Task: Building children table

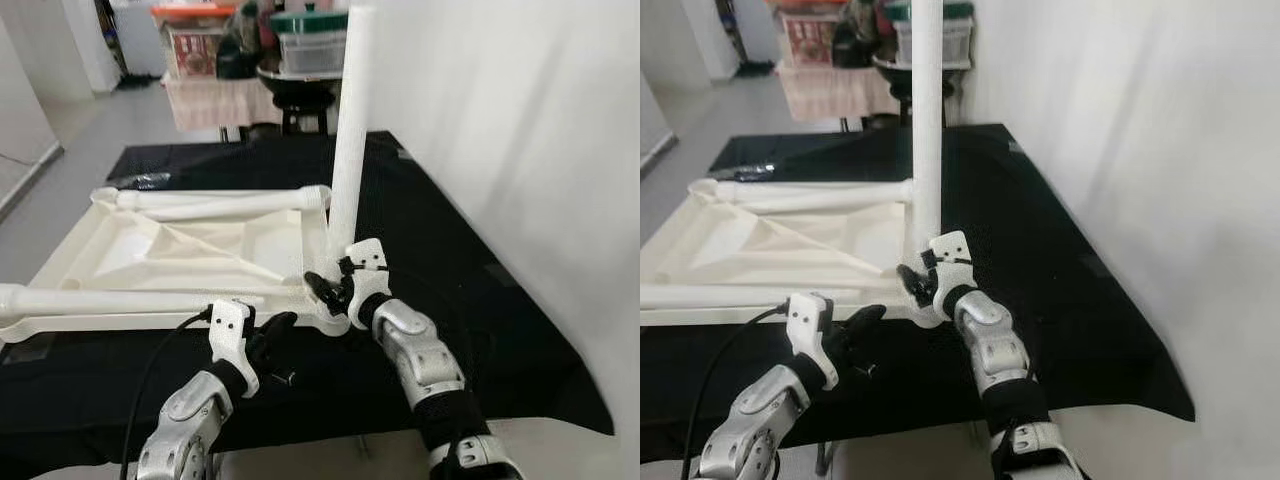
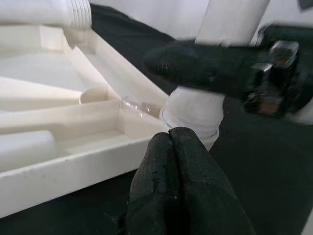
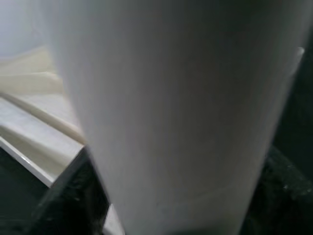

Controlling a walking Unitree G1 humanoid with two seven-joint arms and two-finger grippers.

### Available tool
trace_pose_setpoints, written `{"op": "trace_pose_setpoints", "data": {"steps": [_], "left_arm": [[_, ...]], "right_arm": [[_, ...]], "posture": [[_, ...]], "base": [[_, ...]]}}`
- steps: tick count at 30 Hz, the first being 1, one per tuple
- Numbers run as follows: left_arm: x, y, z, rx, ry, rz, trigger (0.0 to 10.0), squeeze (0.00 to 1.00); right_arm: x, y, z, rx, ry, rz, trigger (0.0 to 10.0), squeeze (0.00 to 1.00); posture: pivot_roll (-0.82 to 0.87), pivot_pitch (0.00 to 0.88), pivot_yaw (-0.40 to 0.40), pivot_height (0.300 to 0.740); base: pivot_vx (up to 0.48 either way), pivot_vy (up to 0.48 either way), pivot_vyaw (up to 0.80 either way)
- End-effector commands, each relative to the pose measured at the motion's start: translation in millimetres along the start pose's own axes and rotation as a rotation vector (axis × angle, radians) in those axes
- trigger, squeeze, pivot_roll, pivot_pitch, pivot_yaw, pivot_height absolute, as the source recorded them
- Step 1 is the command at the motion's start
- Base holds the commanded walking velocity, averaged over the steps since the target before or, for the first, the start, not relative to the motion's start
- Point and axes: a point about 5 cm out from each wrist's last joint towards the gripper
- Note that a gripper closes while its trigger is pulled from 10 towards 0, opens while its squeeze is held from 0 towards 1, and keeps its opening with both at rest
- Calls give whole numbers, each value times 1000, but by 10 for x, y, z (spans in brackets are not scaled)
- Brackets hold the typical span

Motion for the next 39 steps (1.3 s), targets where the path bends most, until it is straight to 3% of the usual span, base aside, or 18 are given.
{"op": "trace_pose_setpoints", "data": {"steps": [1, 2, 5, 8, 12, 13, 14, 16, 17, 26, 28, 35, 36, 37, 39], "left_arm": [[-42, -12, 5, 11, -16, -8, 10000, 0], [-44, -7, 12, 9, -16, -9, 10000, 0], [-47, -5, 17, 8, -16, -9, 10000, 0], [-50, -1, 24, 10, -13, -5, 10000, 0], [-52, 3, 24, 13, -12, -2, 10000, 0], [-54, 4, 21, 15, -11, 1, 10000, 0], [-55, 7, 17, 17, -10, 4, 10000, 0], [-56, 8, 15, 18, -10, 6, 10000, 0], [-57, 8, 12, 19, -10, 8, 10000, 0], [-56, 20, -18, 18, -14, 40, 10000, 0], [-66, 86, -79, -19, -39, 99, 10000, 0], [-92, 188, -151, -88, -74, 154, 10000, 0], [-134, 279, -248, -153, -113, 174, 10000, 0], [-167, 347, -330, -195, -137, 173, 10000, 0], [-167, 347, -330, -195, -137, 173, 10000, 0]], "right_arm": [[127, 57, 25, 100, 68, 14, 10000, 718], [168, 144, -27, 229, 96, -24, 10000, 0], [168, 221, -74, 328, 88, -61, 10000, 0], [141, 420, -195, 493, 45, -97, 10000, 0], [120, 514, -240, 506, 20, -112, 10000, 0], [119, 561, -260, 500, 13, -114, 8235, 0], [136, 620, -276, 485, 18, -110, 3294, 0], [151, 659, -287, 475, 23, -105, 3294, 0], [163, 685, -292, 474, 32, -97, 0, 0], [14, 647, -317, 436, 67, -42, 0, 0], [-116, 609, -354, 370, 53, -25, 0, 0], [-252, 536, -382, 295, 19, 1, 0, 0], [-432, 441, -397, -14, -99, 18, 0, 0], [-546, 266, -496, -186, -178, 33, 0, 0], [-546, 266, -496, -186, -178, 33, 0, 0]], "posture": [[27, 0, -29, 740], [32, 0, -35, 740], [37, 0, -40, 740], [49, 0, -48, 740], [65, 0, -54, 740], [65, 0, -53, 740], [64, 0, -51, 740], [64, 0, -51, 740], [63, 0, -50, 740], [52, 0, -37, 740], [30, 0, -28, 740], [20, 0, -26, 740], [-1, 0, -12, 740], [-6, 0, -2, 740], [-6, 0, -2, 740]], "base": [[0, 0, 0], [0, 0, 0], [0, 0, 0], [0, 0, 0], [0, 0, 0], [0, 0, 0], [0, 0, 0], [0, 0, 0], [0, 0, 0], [0, 0, 0], [0, 0, 0], [0, 0, 0], [0, 0, 0], [0, 0, 0], [0, 0, 0]]}}
Point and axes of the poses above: a point about 5 cm out from each wrist's last joint towards the gripper, its own z axis pointing out of the wrist towards the gripper, its own x axis along the axis of the wrist's last joint, y = z × x, and after that the axes turned 11 degrees about -z, right-handed
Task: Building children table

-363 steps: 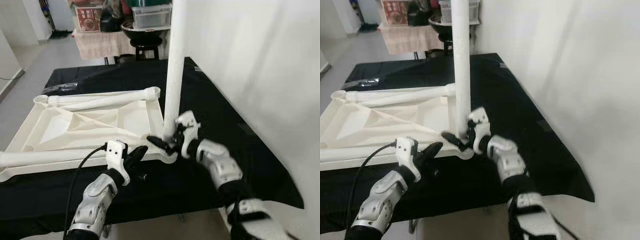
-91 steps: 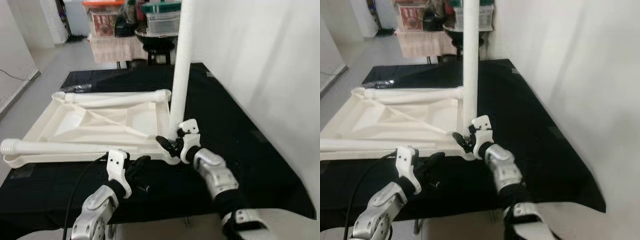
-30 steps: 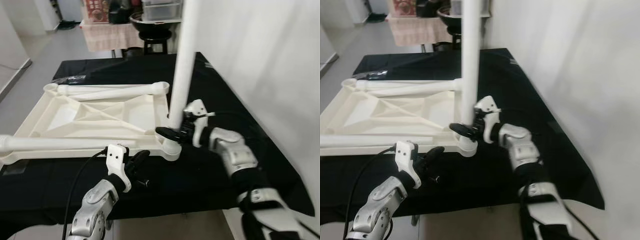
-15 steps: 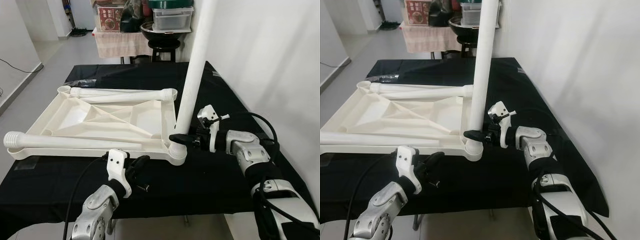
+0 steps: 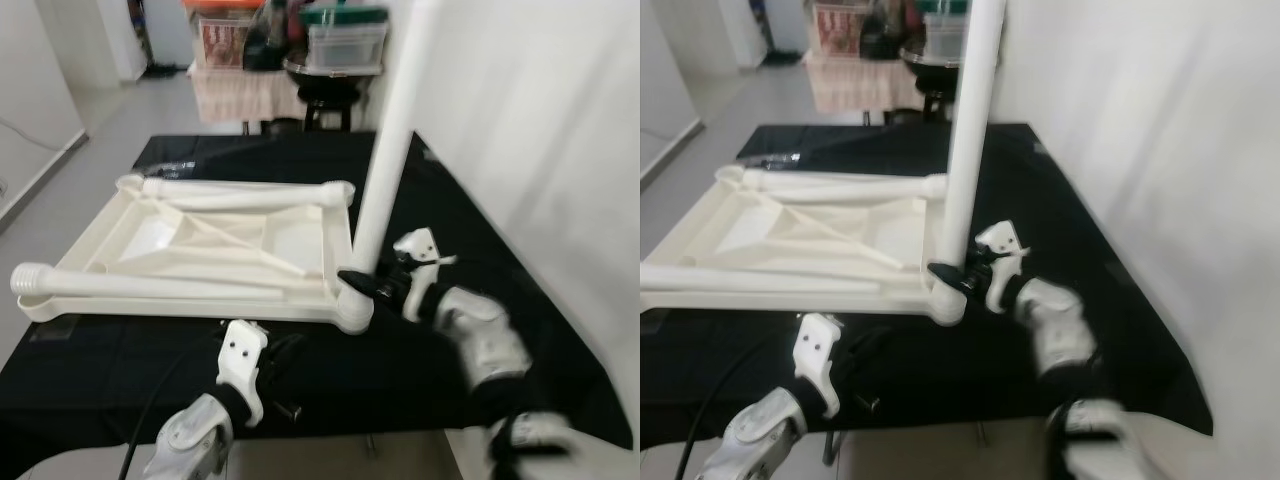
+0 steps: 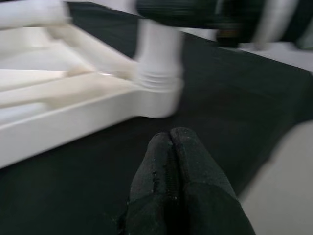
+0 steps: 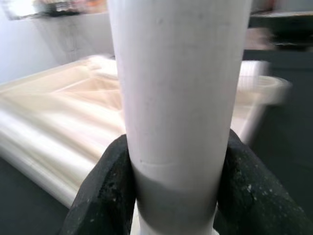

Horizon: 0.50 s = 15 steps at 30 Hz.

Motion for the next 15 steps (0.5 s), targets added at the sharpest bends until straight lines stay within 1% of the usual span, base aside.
{"op": "trace_pose_setpoints", "data": {"steps": [1, 2, 3, 4, 5, 6, 8, 9, 11, 12, 13, 14, 15], "left_arm": [[13, 61, -42, -32, -6, 19, 10000, 0], [10, 68, -55, -29, 10, 5, 10000, 0], [10, 68, -55, -29, 10, 5, 10000, 0], [12, 58, -52, -22, 26, -3, 10000, 0], [10, 36, -38, -12, 41, -13, 10000, 0], [9, 26, -22, -13, 46, -16, 10000, 0], [8, 21, -12, -14, 48, -17, 10000, 0], [12, 5, 4, -7, 55, -20, 10000, 0], [18, -1, 10, -3, 58, -22, 10000, 0], [21, -30, 8, 20, 59, -21, 10000, 0], [22, -53, -2, 40, 60, -25, 10000, 0], [24, -72, -20, 61, 62, -23, 10000, 0], [24, -72, -20, 61, 62, -23, 10000, 0]], "right_arm": [[-330, -57, -225, -161, -233, 2, 0, 0], [-308, -64, -293, -241, -237, -32, 0, 0], [-308, -64, -293, -241, -237, -32, 0, 0], [-272, -48, -290, -248, -219, -59, 0, 0], [-248, 10, -257, -272, -210, -80, 0, 0], [-229, 41, -214, -288, -208, -83, 0, 0], [-218, 46, -186, -293, -209, -80, 0, 0], [-210, 23, -137, -278, -211, -72, 9882, 0], [-199, -4, -116, -272, -216, -67, 10000, 0], [-146, -35, -51, -191, -179, -46, 10000, 1000], [-49, -34, 26, -90, -107, -22, 10000, 1000], [78, 1, 65, -23, -33, -17, 10000, 1000], [78, 1, 65, -23, -33, -17, 10000, 1000]], "posture": [[-18, 0, 8, 740], [-25, 0, 10, 740], [-25, 0, 10, 740], [-25, 0, 10, 740], [-16, 0, 2, 740], [-13, 0, 1, 740], [-13, 0, 1, 740], [-14, 0, 7, 740], [-14, 0, 7, 740], [-11, 0, 14, 740], [-10, 0, 16, 740], [-6, 0, 19, 740], [-6, 0, 19, 740]], "base": [[0, 0, 0], [0, 0, 0], [0, 0, 0], [0, 0, 0], [0, 0, 0], [0, 0, 0], [0, 0, 0], [0, 0, 0], [0, 0, 0], [0, 0, 0], [0, 0, 0], [0, 0, 0], [0, 0, 0]]}}
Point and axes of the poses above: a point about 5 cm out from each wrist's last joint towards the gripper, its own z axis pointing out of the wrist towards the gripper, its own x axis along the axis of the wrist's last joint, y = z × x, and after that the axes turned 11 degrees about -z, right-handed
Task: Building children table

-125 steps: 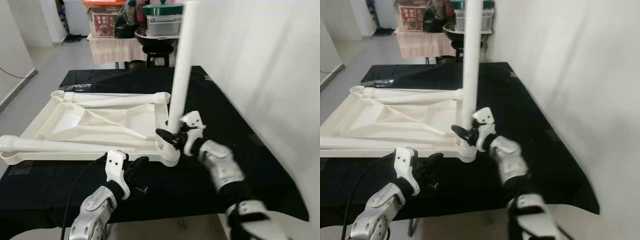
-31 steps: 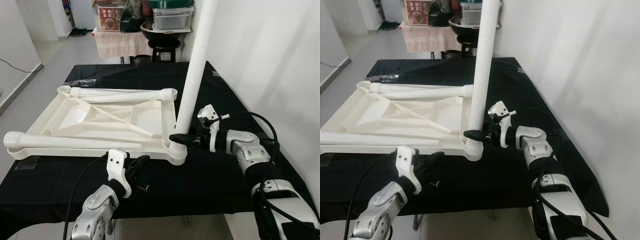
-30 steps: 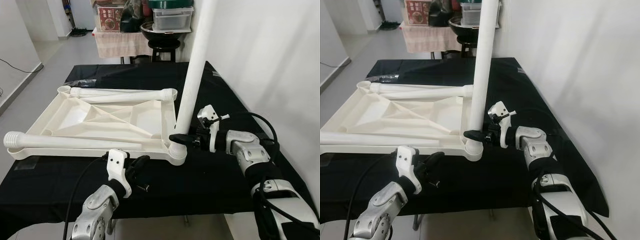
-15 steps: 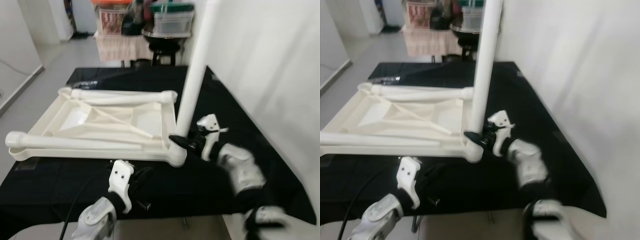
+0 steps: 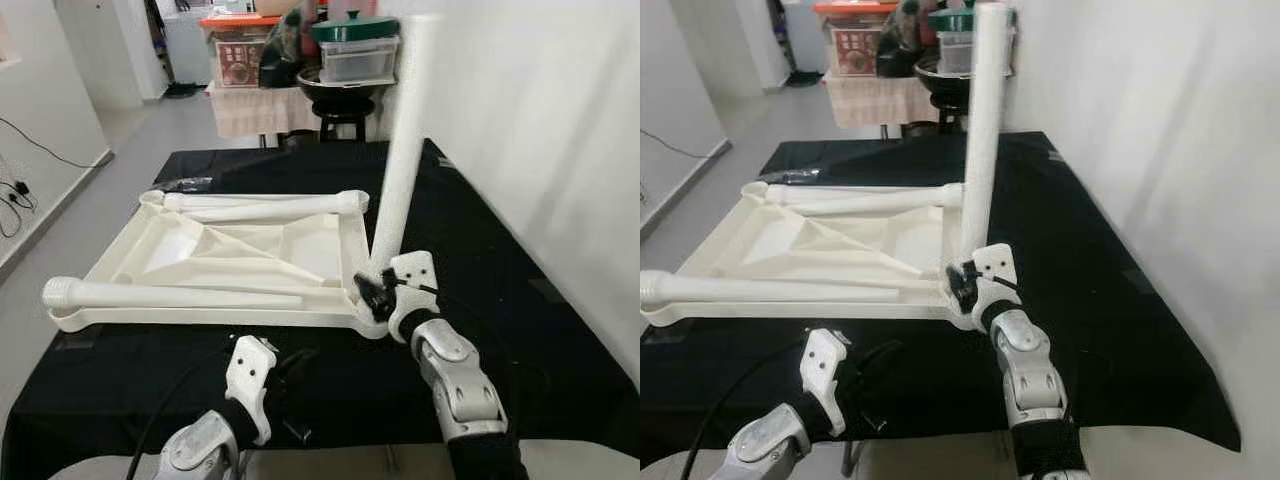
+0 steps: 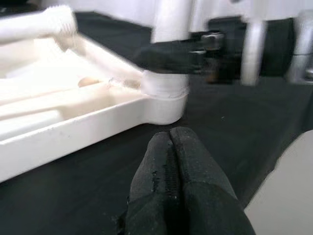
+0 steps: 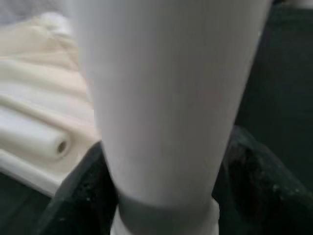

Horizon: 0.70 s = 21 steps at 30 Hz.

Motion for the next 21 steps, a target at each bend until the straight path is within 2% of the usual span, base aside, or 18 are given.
{"op": "trace_pose_setpoints", "data": {"steps": [1, 2, 3, 4, 6, 7, 9, 12, 13, 18, 19, 20, 21], "left_arm": [[-13, -53, -31, 45, 2, -10, 10000, 0], [-9, -62, -42, 57, 7, -12, 10000, 0], [-9, -62, -42, 57, 7, -12, 10000, 0], [8, -74, -53, 83, 24, -2, 10000, 0], [14, -76, -50, 91, 31, 3, 10000, 0], [13, -77, -33, 92, 34, 5, 10000, 0], [-2, -72, 1, 88, 33, 1, 10000, 0], [-11, -68, 12, 86, 32, 0, 10000, 0], [-25, -68, 17, 86, 29, 1, 10000, 0], [-45, -72, 18, 85, 20, -6, 10000, 0], [-51, -67, 11, 85, 20, -14, 10000, 0], [-51, -67, 11, 85, 20, -14, 10000, 0], [-52, -62, 9, 86, 23, -19, 10000, 0]], "right_arm": [[236, 49, 55, 88, 129, 5, 10000, 1000], [315, 112, 58, 123, 163, 1, 10000, 757], [315, 112, 58, 123, 163, 1, 10000, 757], [422, 247, 44, 227, 191, -47, 10000, 0], [447, 296, 40, 272, 194, -72, 10000, 0], [467, 345, 43, 331, 189, -176, 10000, 0], [515, 420, 38, 456, 180, -232, 10000, 0], [551, 463, 37, 494, 183, -245, 10000, 0], [600, 535, 32, 544, 186, -261, 10000, 0], [630, 658, 19, 594, 172, -241, 10000, 0], [623, 680, 20, 593, 169, -224, 4510, 0], [623, 680, 20, 593, 169, -224, 4510, 0], [603, 693, 19, 604, 174, -204, 0, 0]], "posture": [[-2, 0, 19, 740], [2, 0, 19, 740], [2, 0, 19, 740], [15, 0, 10, 740], [15, 0, 10, 740], [26, 0, 1, 740], [28, 0, -7, 740], [31, 0, -11, 740], [41, 0, -19, 740], [44, 0, -25, 740], [44, 0, -25, 740], [44, 0, -25, 740], [35, 0, -22, 740]], "base": [[0, 0, 0], [0, 0, 0], [0, 0, 0], [0, 0, 0], [0, 0, 0], [0, 0, 0], [0, 0, 0], [0, 0, 0], [0, 0, 0], [0, 0, 0], [0, 0, 0], [0, 0, 0], [0, 0, 0]]}}
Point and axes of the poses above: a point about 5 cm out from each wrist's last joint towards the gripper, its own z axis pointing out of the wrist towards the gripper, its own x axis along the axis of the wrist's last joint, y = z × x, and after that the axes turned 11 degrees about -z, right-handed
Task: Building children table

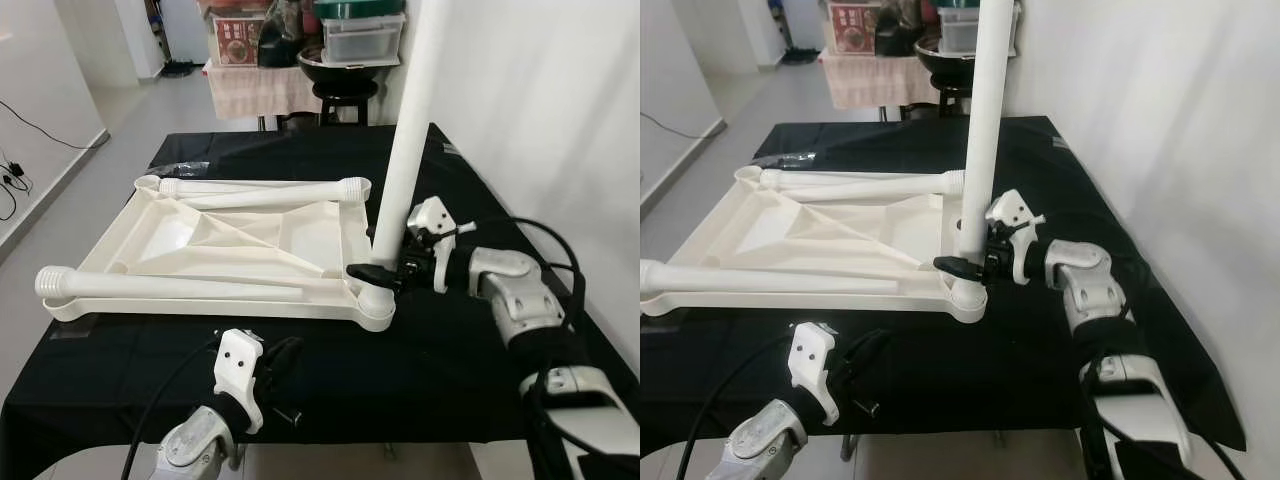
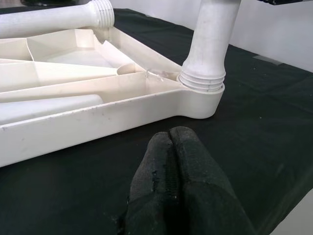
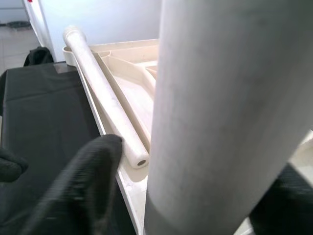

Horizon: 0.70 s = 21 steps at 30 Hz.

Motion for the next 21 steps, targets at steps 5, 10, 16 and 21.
{"op": "trace_pose_setpoints", "data": {"steps": [5, 10, 16, 21], "left_arm": [[61, -38, 22, 13, 25, -29, 10000, 0], [158, -131, -23, 51, 53, -51, 10000, 0], [357, -241, 9, 69, 112, -68, 10000, 0], [375, -249, 53, 40, 107, -98, 10000, 0]], "right_arm": [[-148, -60, -69, 42, 33, 73, 0, 0], [-230, -126, -135, 24, 22, 101, 0, 0], [-530, -341, -27, -532, -283, 151, 0, 0], [-527, -805, 123, -694, -295, 269, 0, 0]], "posture": [[20, 0, -18, 740], [-14, 0, 3, 740], [-34, 0, -5, 740], [-89, 0, 48, 740]], "base": [[0, 0, 0], [0, 0, 0], [0, 0, 0], [0, 0, 0]]}}
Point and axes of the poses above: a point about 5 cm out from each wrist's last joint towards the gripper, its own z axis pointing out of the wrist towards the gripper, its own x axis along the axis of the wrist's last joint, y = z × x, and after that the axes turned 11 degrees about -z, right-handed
